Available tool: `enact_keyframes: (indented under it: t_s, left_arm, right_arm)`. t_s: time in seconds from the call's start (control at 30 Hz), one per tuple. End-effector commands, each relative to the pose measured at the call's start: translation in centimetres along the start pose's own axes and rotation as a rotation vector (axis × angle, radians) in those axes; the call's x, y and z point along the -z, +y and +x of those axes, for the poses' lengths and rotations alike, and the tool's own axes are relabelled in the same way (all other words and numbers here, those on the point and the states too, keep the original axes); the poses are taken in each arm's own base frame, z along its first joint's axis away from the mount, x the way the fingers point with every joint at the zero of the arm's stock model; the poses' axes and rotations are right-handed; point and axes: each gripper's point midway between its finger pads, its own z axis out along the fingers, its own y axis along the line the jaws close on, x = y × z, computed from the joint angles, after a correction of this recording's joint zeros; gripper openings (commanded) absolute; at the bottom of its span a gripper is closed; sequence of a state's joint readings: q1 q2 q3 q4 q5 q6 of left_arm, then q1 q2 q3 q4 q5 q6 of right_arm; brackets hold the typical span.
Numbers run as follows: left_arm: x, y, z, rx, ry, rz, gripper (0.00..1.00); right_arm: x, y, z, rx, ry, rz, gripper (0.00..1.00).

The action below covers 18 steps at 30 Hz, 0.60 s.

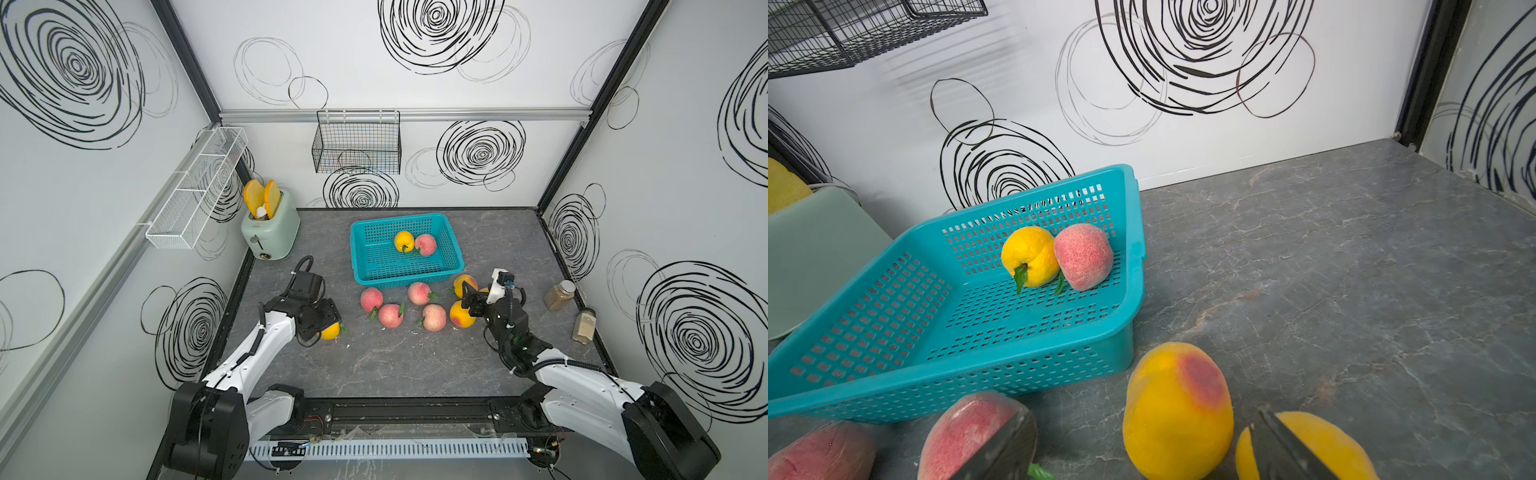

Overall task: Put the peaches into the basket
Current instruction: Pick up the peach from the center of the board.

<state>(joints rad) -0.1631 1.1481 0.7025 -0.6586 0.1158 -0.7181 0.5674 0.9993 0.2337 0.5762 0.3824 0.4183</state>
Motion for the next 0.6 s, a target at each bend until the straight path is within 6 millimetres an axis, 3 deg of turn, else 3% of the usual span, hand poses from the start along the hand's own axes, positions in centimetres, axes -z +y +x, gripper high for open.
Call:
enact_keyframes:
  t_s: [0.0, 0.3, 0.57]
  left_arm:
    - [2.1, -3.1, -1.8, -0.109, -0.054, 0.104, 0.67]
    - [7.0, -7.6, -4.9, -0.235, -0.189, 0.247, 0.67]
    - [9.8, -10.8, -7.0, -0.275, -0.282, 0.34, 0.67]
  right_arm:
    - [0.2, 0.3, -1.0, -0.01, -0.031, -0.002, 0.85]
    - [0.4, 0.2, -1.1, -0.013, -0.039, 0.0, 0.85]
    - [0.4, 0.1, -1.3, -0.01, -0.044, 0.004, 0.85]
